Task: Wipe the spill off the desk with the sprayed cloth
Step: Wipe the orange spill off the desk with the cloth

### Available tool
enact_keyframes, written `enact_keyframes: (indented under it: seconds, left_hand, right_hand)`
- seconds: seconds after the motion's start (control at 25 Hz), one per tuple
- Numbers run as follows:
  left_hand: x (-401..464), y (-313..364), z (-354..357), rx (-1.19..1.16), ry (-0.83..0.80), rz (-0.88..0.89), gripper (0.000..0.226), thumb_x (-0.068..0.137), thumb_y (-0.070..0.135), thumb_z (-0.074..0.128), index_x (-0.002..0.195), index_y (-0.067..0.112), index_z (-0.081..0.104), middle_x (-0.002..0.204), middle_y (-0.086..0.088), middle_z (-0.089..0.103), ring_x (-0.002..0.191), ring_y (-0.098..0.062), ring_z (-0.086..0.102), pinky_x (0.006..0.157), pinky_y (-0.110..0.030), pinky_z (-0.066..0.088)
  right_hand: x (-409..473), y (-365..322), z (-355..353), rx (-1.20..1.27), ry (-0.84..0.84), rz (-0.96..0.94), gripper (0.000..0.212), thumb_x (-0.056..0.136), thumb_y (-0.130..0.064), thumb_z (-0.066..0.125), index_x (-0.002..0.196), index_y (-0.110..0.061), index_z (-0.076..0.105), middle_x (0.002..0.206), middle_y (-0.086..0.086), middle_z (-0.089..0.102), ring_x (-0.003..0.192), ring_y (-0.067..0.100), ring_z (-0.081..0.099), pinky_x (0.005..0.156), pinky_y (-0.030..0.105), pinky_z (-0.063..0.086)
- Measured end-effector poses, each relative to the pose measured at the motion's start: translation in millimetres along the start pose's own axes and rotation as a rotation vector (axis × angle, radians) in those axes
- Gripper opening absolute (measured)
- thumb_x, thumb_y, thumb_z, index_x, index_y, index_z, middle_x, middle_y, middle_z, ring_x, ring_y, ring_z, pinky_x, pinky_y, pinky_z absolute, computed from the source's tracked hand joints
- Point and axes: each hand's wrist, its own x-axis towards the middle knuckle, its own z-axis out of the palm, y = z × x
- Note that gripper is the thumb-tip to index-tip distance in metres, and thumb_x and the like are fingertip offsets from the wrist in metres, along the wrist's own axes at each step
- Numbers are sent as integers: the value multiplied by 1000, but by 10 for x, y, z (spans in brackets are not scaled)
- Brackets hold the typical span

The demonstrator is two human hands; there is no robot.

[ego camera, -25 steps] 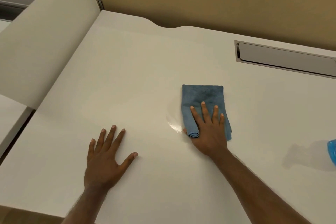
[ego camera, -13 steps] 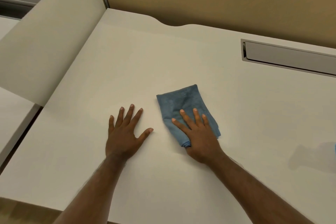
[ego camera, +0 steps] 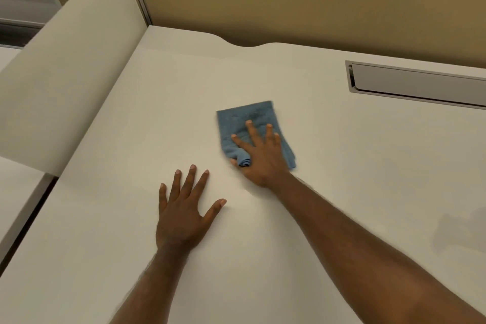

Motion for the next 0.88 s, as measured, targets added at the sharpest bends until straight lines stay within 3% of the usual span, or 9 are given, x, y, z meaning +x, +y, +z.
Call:
enact_keyframes:
  seconds: [0.12,0.24,0.52,0.88]
  left_hand:
    - [-1,-21,2,-19,5,3,85,80,81,3,152,38,11,162,13,4,149,-14,-7,120,-45,-5]
    - [-3,-45,10,-40,12,8,84,79,80,1,151,39,14,161,15,7,149,-12,-4,120,-45,-2]
    - [18,-53,37,-56,-8,0,84,78,81,1,150,41,14,160,16,8,149,-13,2,118,-45,2]
    - [22,-43,49,-22,-3,4,83,80,80,6,150,39,18,159,16,11,149,-14,5,118,-45,4]
  right_hand:
    - [118,-234,21,-29,-65,-144,64,89,-61,37,146,-43,14,162,-2,-3,143,42,-17,115,59,-9]
    - [91,-74,21,14,-19,-150,62,90,-48,44,146,-39,19,161,-1,6,145,38,-11,117,55,-4]
    - [221,857,-184,31,101,152,59,93,-53,39,147,-35,23,160,-2,14,146,38,-2,118,51,4]
    - [124,1877,-475,23,155,505,58,93,-52,38,146,-32,27,159,3,20,142,47,11,115,57,16]
